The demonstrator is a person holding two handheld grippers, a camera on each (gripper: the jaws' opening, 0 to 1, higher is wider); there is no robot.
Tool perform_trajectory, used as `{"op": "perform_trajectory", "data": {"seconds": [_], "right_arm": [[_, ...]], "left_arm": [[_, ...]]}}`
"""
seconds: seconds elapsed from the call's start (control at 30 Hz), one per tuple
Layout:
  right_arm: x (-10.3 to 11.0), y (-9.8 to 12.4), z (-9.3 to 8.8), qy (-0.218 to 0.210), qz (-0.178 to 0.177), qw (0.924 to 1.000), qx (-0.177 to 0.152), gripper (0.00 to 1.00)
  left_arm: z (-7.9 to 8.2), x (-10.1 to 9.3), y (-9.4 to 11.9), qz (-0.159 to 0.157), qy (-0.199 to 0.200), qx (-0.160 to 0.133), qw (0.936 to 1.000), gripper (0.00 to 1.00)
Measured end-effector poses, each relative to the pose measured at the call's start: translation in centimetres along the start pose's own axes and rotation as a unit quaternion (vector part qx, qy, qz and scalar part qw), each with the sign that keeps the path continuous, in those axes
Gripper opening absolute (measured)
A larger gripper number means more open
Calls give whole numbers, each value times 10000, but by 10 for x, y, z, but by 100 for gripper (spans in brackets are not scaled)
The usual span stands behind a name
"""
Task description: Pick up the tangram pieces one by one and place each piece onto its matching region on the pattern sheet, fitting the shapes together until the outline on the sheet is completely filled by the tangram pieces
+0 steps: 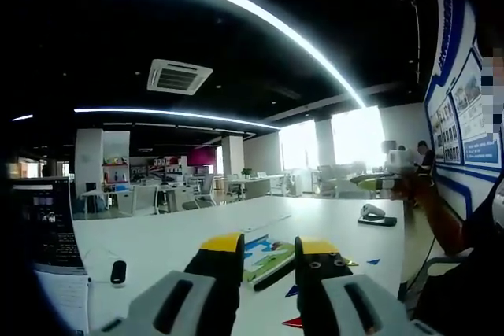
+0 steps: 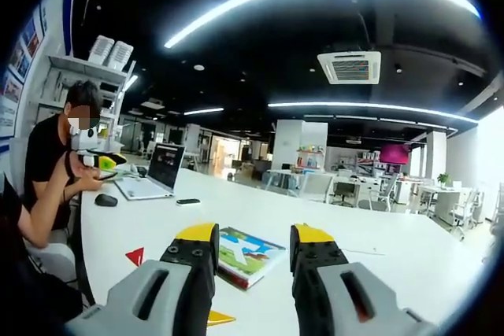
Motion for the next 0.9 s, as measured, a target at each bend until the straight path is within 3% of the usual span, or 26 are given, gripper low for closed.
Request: {"op": "perform_trajectory", "data": {"seconds": [0.9], "right_arm": [[5, -9, -6, 127, 75, 9997, 195, 37]], "left_arm": [[1, 1, 3, 13, -21, -32, 10000, 27]]}}
Point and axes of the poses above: the point that each gripper's makers call its tool centre point, and the gripper's own axes: y roughly backward along the fingers, x roughly to its left, z roughly out of its top, the point moved 10 cm from there along y, roughly backward along the fingers, and after that the axes turned 14 degrees about x, right-handed, at the moved point
